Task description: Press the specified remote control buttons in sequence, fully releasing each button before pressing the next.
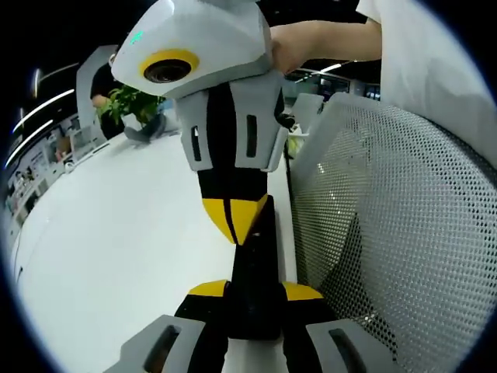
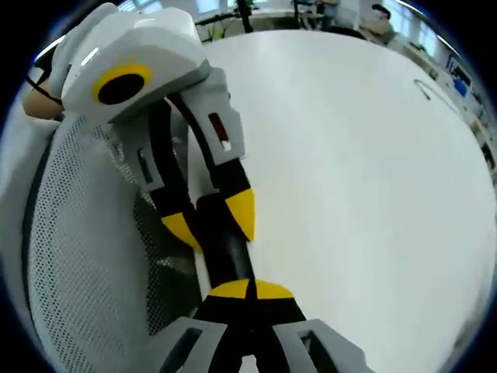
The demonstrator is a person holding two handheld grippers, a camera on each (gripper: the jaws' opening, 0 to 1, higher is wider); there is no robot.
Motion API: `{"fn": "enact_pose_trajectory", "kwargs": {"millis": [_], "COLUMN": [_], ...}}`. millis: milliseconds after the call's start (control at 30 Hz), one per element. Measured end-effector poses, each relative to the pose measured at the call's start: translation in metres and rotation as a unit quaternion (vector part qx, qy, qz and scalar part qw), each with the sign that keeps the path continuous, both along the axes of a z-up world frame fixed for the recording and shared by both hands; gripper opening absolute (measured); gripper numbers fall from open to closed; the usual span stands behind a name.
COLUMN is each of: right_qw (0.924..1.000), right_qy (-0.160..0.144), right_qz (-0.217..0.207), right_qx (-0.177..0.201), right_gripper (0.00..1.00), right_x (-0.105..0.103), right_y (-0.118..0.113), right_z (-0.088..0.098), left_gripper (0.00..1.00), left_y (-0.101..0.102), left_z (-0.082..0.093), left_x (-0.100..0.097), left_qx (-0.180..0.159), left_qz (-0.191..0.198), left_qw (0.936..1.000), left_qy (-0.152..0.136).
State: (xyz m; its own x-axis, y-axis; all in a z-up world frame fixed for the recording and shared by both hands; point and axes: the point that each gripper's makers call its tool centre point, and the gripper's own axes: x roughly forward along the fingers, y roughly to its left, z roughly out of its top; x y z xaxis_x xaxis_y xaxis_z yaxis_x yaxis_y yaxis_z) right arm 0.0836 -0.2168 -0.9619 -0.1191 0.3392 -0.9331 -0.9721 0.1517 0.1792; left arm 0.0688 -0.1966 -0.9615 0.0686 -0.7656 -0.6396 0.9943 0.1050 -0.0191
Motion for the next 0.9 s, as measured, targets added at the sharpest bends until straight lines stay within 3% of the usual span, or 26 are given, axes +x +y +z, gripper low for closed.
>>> {"fn": "enact_pose_trajectory", "kwargs": {"millis": [133, 233, 333, 400, 433, 500, 900], "right_qw": [0.9984, 0.9938, 0.9929, 0.9924, 0.9910, 0.9918, 0.9936], "right_qy": [-0.029, -0.074, -0.093, -0.094, -0.085, -0.071, -0.096], "right_qz": [-0.026, -0.044, -0.037, -0.040, -0.046, -0.036, 0.022], "right_qx": [0.040, 0.070, 0.064, 0.070, 0.092, 0.100, 0.056], "right_gripper": [0.00, 0.00, 0.00, 0.00, 0.00, 0.00, 0.00], "right_x": [0.001, 0.001, -0.005, -0.007, -0.011, -0.018, -0.019], "right_y": [0.001, -0.001, -0.005, -0.003, 0.004, 0.008, 0.010], "right_z": [0.002, 0.004, 0.005, 0.007, 0.010, 0.011, 0.006], "left_gripper": [0.24, 0.24, 0.24, 0.24, 0.24, 0.24, 0.24], "left_y": [0.000, 0.000, -0.001, -0.001, -0.001, -0.001, -0.001], "left_z": [0.000, 0.000, 0.000, 0.000, 0.000, 0.000, 0.000], "left_x": [0.000, 0.000, -0.001, -0.001, -0.001, -0.001, -0.002], "left_qx": [0.000, 0.000, -0.001, 0.000, 0.000, -0.001, -0.001], "left_qz": [0.001, 0.001, -0.002, -0.002, -0.001, -0.001, -0.003], "left_qw": [1.0000, 1.0000, 1.0000, 1.0000, 1.0000, 1.0000, 1.0000], "left_qy": [0.000, 0.000, 0.001, 0.000, 0.001, 0.001, 0.001]}}
